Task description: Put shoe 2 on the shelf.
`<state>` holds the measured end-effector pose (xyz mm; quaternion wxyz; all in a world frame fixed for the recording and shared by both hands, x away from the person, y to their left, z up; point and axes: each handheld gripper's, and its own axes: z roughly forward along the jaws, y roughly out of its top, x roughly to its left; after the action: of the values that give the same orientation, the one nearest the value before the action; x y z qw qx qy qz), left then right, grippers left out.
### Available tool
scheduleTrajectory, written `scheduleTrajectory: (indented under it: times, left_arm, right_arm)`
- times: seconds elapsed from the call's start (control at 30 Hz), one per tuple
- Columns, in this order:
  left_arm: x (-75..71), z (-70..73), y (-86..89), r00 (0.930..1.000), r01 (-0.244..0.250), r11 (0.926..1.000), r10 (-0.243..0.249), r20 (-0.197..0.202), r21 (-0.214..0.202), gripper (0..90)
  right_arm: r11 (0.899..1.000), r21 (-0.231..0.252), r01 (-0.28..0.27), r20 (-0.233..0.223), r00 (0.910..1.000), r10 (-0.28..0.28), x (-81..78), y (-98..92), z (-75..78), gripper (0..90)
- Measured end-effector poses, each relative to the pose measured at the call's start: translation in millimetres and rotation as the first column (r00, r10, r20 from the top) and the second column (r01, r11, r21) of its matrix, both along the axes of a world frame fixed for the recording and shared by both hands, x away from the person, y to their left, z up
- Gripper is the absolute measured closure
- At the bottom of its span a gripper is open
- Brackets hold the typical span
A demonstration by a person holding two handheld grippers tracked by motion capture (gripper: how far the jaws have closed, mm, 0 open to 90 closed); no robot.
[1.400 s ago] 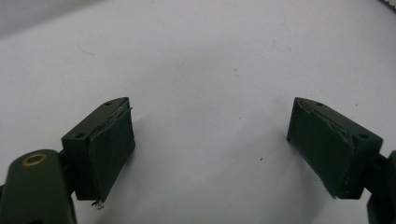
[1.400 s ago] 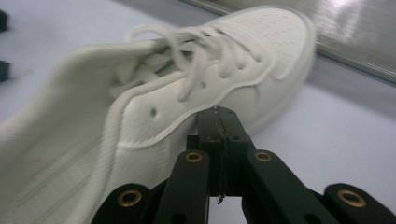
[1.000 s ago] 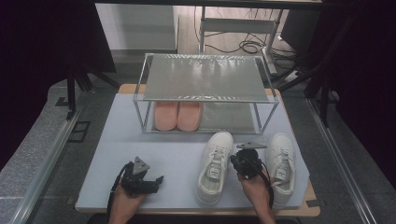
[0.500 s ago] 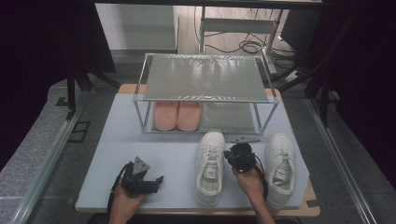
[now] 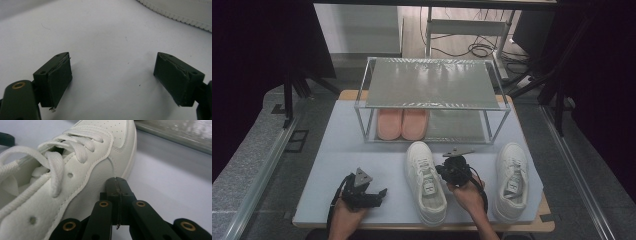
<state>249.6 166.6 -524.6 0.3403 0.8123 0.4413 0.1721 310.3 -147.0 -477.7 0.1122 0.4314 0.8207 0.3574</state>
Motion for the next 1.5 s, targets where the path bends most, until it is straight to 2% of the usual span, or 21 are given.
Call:
scheduleTrajectory:
  times: [0.23, 0.37, 0.6, 0.67, 0.83, 1.13, 1.33, 1.5]
  left_arm:
    - [0.0, 0.0, 0.0, 1.0, 0.0, 1.0, 0.0, 0.0, 0.0, 14.9]
    - [0.0, 0.0, 0.0, 1.0, 0.0, 1.0, 0.0, 0.0, 0.0, 14.9]
    - [-0.2, 0.0, -0.1, 1.0, 0.001, 1.0, -0.001, 0.001, 0.001, 15.1]
    - [-0.2, 0.0, -0.1, 1.0, 0.001, 1.0, -0.001, 0.002, 0.001, 15.2]
    - [-0.3, 0.1, -0.1, 1.0, 0.001, 1.0, -0.001, 0.002, 0.002, 15.2]
    - [-0.2, 0.2, 0.0, 1.0, 0.003, 1.0, -0.003, 0.003, 0.005, 15.3]
    - [-0.3, 0.1, -0.2, 1.0, 0.001, 1.0, -0.001, 0.002, 0.003, 15.3]
    - [-0.4, -0.1, -0.6, 1.0, -0.002, 1.0, 0.002, 0.004, -0.004, 15.3]
  right_arm:
    - [0.997, 0.022, -0.072, -0.027, 0.997, 0.073, 6.1, 14.7, 0.1, 90.0]
    - [0.991, 0.06, -0.119, -0.047, 0.9915, 0.122, 6.6, 22.6, -0.1, 90.0]
    - [0.982, 0.077, -0.173, -0.049, 0.983, 0.177, 7.4, 33.8, -1.4, 89.9]
    - [0.981, 0.074, -0.178, -0.049, 0.9821, 0.182, 7.3, 32.8, -0.9, 89.6]
    - [0.98, 0.053, -0.191, -0.042, 0.9802, 0.193, 3.3, 24.8, 3.2, 78.9]
    - [0.985, -0.015, -0.175, -0.029, 0.9843, 0.174, -11.5, 5.8, 18.6, 58.3]
    - [0.984, -0.015, -0.18, -0.029, 0.9834, 0.179, -25.1, -8.4, 25.1, 54.1]
    - [0.981, -0.01, -0.196, -0.03, 0.9803, 0.195, -39.1, -12.9, 34.7, 52.5]
